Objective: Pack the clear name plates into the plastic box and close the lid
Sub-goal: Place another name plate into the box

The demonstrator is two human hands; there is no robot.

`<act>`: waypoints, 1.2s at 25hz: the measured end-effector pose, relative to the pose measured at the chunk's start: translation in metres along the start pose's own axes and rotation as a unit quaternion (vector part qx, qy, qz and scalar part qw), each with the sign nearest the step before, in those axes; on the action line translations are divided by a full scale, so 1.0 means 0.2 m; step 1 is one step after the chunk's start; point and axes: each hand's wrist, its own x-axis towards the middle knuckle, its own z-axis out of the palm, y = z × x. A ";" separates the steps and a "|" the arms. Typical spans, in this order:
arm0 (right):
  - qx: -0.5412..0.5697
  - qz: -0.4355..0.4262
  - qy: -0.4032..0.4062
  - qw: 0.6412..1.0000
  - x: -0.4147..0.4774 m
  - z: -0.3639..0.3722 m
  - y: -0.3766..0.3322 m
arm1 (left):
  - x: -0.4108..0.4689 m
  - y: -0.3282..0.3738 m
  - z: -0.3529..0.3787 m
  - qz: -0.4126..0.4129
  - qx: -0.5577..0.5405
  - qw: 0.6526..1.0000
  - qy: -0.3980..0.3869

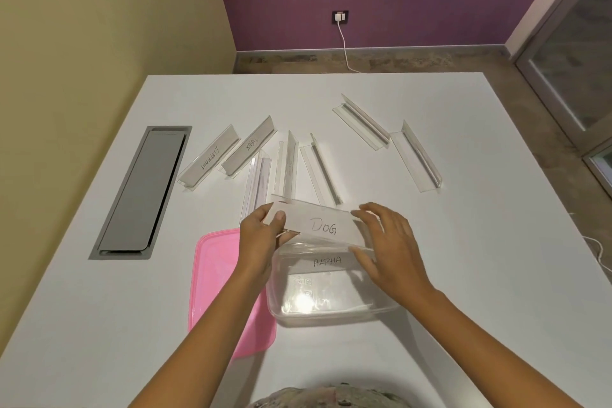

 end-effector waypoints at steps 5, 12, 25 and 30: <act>-0.024 -0.006 -0.119 0.993 0.08 0.03 -0.04 | -0.08 -0.08 -0.03 0.021 0.019 1.000 -0.013; -0.041 0.002 -0.208 0.977 0.03 0.14 -0.01 | -0.07 -0.18 -0.10 0.171 0.215 0.946 0.175; -0.068 0.046 -0.224 0.971 0.01 0.38 0.01 | 0.03 -0.30 -0.14 0.098 0.291 0.942 0.131; -0.032 0.057 -0.193 0.979 0.03 0.34 -0.02 | 0.14 -0.22 -0.09 0.129 0.292 0.934 0.160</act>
